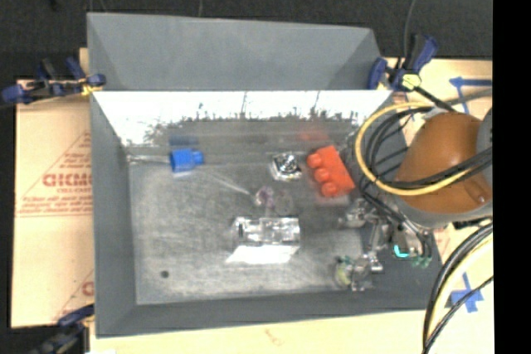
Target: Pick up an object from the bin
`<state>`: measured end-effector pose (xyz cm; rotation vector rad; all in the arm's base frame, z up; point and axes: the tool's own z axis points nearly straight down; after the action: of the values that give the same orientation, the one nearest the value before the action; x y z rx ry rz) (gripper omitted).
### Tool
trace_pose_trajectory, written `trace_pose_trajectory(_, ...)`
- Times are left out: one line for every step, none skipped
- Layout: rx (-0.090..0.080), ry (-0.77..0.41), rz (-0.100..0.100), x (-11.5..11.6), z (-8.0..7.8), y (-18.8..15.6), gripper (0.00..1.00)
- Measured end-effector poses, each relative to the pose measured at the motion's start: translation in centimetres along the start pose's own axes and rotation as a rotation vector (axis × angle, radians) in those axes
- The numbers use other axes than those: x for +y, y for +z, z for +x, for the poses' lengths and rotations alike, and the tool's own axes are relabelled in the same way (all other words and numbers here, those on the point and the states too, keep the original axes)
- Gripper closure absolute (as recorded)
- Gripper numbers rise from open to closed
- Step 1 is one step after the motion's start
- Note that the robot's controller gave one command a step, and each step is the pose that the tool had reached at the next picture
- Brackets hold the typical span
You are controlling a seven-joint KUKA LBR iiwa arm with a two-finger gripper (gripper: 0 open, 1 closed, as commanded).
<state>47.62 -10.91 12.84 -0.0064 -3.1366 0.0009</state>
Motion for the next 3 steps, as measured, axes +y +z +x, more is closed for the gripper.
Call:
trace_pose_trajectory(-0.016,0.143,-0.001,-2.8,0.1,5.3,0.0)
trace_pose_trajectory(-0.022,0.139,0.003,-2.9,-0.1,5.1,1.0)
trace_pose_trajectory(-0.014,-0.097,0.003,-1.8,-0.4,-7.0,1.0)
